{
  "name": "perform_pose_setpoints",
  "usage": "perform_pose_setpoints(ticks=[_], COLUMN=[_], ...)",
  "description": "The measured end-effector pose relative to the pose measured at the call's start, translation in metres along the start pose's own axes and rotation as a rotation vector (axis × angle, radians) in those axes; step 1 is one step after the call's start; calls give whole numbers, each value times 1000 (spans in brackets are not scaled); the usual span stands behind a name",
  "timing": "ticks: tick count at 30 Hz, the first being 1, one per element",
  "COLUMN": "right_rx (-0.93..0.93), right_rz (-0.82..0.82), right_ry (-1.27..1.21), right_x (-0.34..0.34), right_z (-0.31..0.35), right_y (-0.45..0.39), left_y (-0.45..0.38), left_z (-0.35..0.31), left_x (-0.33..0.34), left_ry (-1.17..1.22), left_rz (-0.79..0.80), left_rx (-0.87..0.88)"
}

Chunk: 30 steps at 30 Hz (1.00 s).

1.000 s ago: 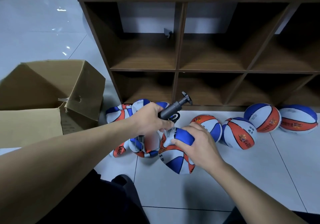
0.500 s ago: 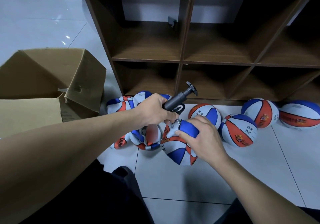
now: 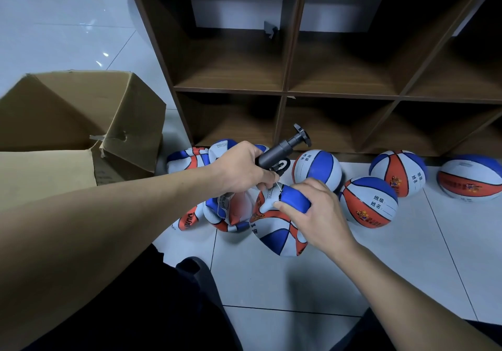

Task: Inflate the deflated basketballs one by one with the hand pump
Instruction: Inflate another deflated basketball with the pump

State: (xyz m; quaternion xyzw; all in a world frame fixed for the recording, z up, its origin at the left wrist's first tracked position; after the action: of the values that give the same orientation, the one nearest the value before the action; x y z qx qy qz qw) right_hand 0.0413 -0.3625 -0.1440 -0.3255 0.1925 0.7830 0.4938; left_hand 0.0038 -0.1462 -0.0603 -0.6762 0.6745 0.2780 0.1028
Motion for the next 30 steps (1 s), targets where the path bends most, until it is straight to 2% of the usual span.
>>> perform_pose_setpoints(ticks=[15, 21, 30], right_rx=[2, 23, -20], right_rz=[7, -111, -164], right_ry=[27, 52, 157], right_x=[-1, 1, 2], right_z=[4, 12, 20], right_y=[4, 0, -3], left_y=[0, 0, 4], left_z=[6, 11, 11], left_x=[7, 15, 24], left_ry=[-154, -134, -100], left_rz=[24, -68, -95], left_rx=[163, 190, 174])
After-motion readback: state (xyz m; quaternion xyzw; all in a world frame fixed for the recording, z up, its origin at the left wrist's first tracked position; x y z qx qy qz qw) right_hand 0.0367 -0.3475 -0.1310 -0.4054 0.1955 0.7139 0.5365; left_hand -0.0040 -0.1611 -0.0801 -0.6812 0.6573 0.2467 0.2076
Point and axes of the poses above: each hand's wrist, its own y-axis away from the middle knuckle, its own x-axis out of the palm, z = x × y, the point moved 1 cm from there along -y, towards the middle knuckle, and after that the axes turned 12 degrees about x, right-handed, at the moved point
